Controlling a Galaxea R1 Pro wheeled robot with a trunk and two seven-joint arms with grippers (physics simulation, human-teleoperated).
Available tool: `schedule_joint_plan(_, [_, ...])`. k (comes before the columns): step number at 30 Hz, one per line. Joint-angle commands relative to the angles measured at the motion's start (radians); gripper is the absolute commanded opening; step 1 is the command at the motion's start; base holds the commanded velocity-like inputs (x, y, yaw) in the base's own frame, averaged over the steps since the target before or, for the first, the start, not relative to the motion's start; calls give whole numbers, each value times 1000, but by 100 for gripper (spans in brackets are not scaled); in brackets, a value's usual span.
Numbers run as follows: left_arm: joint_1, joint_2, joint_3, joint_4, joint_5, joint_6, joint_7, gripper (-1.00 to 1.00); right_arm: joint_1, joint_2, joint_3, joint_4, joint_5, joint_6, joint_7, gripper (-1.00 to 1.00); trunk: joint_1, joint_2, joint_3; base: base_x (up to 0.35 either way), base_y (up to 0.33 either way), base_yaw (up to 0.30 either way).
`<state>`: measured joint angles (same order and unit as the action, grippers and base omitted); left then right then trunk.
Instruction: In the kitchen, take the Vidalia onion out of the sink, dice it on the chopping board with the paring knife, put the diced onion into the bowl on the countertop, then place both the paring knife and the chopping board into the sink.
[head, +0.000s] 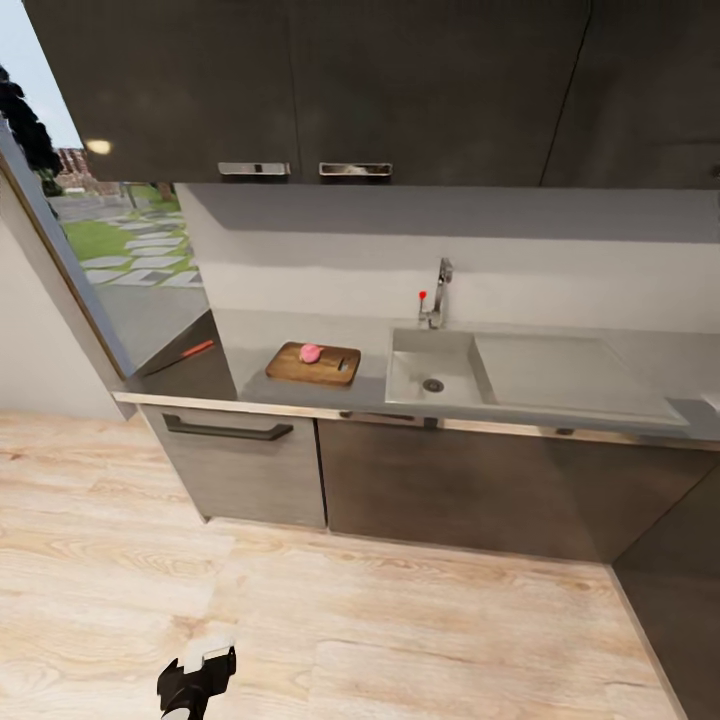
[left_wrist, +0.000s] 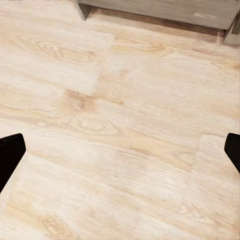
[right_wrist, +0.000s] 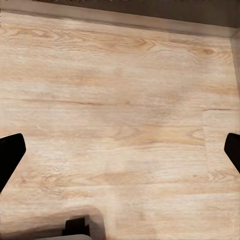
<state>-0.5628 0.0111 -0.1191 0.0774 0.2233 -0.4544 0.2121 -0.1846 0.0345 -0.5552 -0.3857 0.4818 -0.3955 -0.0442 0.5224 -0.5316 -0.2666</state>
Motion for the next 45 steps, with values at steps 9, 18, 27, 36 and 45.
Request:
schedule_joint_plan(9, [-2, 0, -8, 4, 7, -5, 1, 100, -1, 1, -6, 4, 11, -3, -3, 100, 0, -1, 13, 0, 0, 0])
schedule_joint_plan(18, [-2, 0, -8, 4, 7, -6, 1, 100, -1, 1, -6, 5, 11, -3, -3, 100, 0, -1, 27, 0, 0, 0])
schedule_joint_plan(27, [-2, 0, -8, 4, 7, -6, 1, 100, -1, 1, -5, 5, 11, -3, -3, 100, 0, -1, 41, 0, 0, 0])
schedule_joint_plan(36, [-2, -1, -8, 4, 7, -4, 1, 100, -1, 1, -5, 5, 11, -3, -3, 100, 0, -1, 55, 0, 0, 0])
schedule_joint_plan(45, [-2, 0, -8, 4, 7, -4, 1, 100, -1, 0, -5, 5, 11, -3, -3, 100, 0, -1, 69, 0, 136, 0])
